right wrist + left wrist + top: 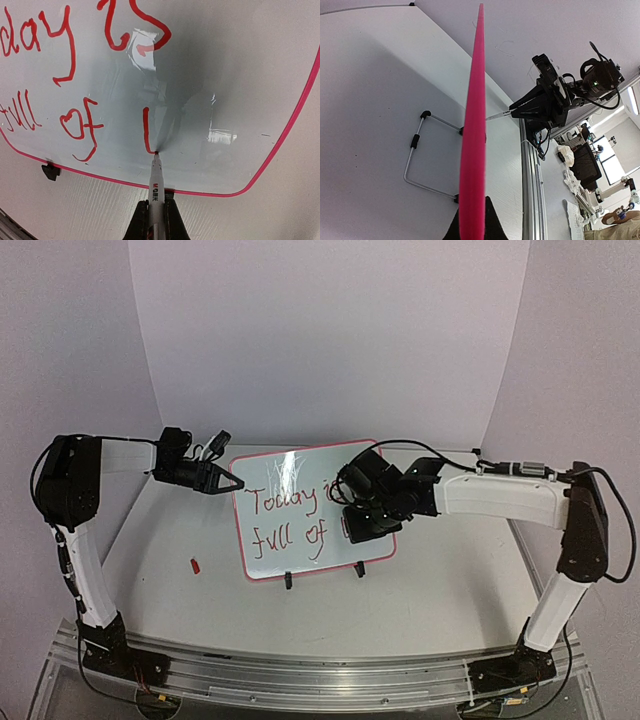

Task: Write a sentence on the whiteboard
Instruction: Write on the whiteboard with the whiteboard.

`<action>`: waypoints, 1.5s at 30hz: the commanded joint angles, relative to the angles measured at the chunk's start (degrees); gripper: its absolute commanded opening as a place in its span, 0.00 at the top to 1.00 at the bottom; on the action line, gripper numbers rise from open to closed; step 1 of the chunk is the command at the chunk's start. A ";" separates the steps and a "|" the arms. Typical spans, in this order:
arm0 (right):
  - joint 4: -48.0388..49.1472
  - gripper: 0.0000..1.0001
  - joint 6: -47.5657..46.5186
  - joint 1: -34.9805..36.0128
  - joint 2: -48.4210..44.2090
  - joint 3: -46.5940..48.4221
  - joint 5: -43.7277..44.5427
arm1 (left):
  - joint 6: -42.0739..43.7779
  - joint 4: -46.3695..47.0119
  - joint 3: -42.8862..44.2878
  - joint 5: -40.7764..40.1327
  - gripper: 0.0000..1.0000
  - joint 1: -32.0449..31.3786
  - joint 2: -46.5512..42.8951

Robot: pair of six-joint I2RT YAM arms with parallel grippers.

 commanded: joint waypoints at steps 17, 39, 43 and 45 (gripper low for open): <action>1.83 1.00 -1.10 -0.73 -1.88 3.66 1.46 | 4.83 -0.40 -0.09 -5.65 1.00 -1.69 1.03; 2.08 1.00 -1.30 -1.17 0.56 3.58 4.94 | 5.00 -0.37 -0.13 -5.56 1.00 -1.66 1.36; 2.06 1.00 -1.13 -1.15 -0.26 3.25 3.96 | 5.00 -0.37 -0.08 -5.57 1.00 -1.73 1.25; 2.06 1.00 -0.87 -1.19 -1.12 2.86 2.81 | 4.95 -0.47 0.00 -5.68 1.00 -1.71 1.22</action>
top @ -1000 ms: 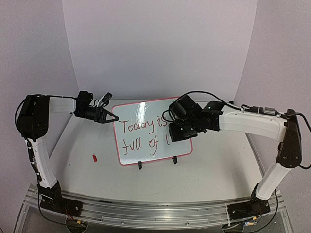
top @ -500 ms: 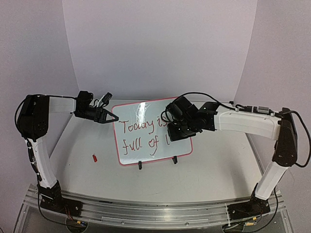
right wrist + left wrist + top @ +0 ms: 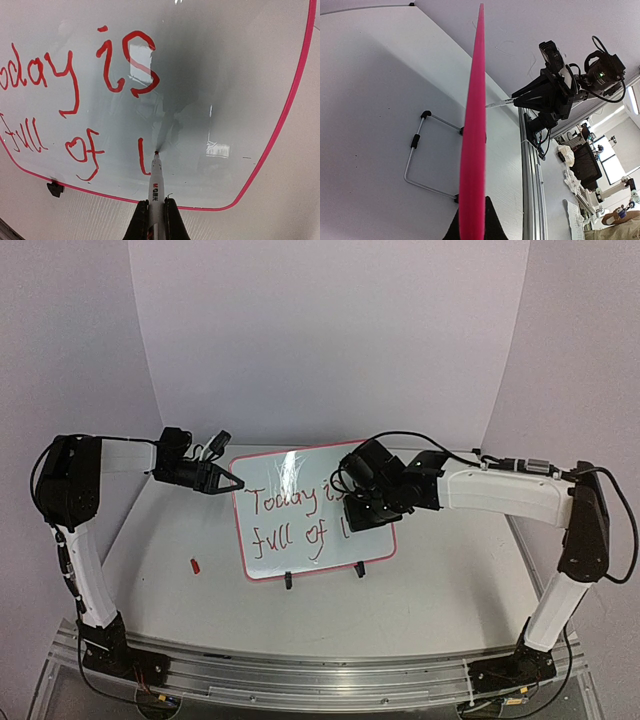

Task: Write a sentence on the whiteboard
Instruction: Write on the whiteboard with the whiteboard.

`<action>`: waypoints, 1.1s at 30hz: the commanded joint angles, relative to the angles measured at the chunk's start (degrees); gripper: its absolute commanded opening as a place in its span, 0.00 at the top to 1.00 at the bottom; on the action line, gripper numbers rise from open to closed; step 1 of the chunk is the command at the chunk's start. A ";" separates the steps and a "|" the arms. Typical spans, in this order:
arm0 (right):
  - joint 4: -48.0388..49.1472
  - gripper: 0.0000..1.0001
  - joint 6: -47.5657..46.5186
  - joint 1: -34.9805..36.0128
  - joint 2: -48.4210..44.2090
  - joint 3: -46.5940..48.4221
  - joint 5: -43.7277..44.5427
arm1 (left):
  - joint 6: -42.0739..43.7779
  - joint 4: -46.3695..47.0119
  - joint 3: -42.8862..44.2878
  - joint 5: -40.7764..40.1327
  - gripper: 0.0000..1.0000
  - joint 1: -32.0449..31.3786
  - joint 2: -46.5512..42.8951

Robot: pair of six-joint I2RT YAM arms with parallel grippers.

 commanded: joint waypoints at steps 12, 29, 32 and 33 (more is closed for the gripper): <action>2.23 1.00 1.52 0.04 -5.49 -2.90 -1.79 | 4.56 -0.06 -0.42 -5.71 1.00 -1.69 1.38; 2.20 1.00 1.46 0.03 -1.22 -1.15 -2.12 | 4.49 -0.07 -0.46 -5.93 1.00 -1.67 1.33; 2.17 1.00 1.32 0.01 -0.60 -0.82 -2.12 | 4.50 -0.09 -0.53 -5.86 1.00 -1.71 1.31; 2.21 1.00 1.33 0.00 -0.48 -0.71 -1.87 | 4.50 -0.09 -0.54 -5.87 1.00 -1.73 1.30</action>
